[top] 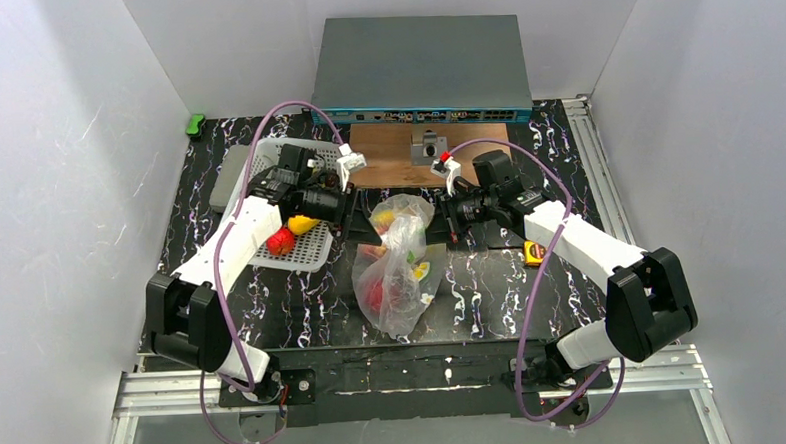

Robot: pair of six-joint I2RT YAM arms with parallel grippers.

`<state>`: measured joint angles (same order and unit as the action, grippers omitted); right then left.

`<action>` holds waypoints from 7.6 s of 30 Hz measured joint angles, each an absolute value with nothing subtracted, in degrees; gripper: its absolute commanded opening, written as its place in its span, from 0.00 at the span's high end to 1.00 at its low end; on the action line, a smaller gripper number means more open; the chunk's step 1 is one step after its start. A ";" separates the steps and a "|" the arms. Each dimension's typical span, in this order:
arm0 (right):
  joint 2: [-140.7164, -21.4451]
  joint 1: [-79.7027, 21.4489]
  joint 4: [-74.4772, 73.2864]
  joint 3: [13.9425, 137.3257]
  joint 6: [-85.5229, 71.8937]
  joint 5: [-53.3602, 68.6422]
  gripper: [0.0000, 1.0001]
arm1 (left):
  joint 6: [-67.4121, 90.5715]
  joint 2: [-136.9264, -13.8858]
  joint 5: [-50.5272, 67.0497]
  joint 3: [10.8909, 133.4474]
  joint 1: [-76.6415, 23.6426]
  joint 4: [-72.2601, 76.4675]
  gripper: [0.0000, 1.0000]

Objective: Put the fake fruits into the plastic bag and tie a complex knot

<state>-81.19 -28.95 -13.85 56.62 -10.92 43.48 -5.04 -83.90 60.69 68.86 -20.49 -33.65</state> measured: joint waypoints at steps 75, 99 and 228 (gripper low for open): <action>-80.90 -28.82 -24.29 60.31 0.38 40.64 0.99 | 9.69 -87.74 61.47 65.87 -18.96 -27.05 1.00; -80.40 -23.55 -37.19 60.10 25.61 32.84 0.99 | -3.33 -92.27 45.58 62.61 -15.16 -35.97 1.00; -77.19 -17.82 -41.80 57.54 39.22 33.23 0.52 | -32.08 -74.81 39.70 58.22 -10.90 -45.87 0.71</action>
<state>-77.19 -17.82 -41.80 57.54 39.22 33.23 -32.08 -74.81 39.70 58.22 -10.90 -45.87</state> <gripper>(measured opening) 0.316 0.045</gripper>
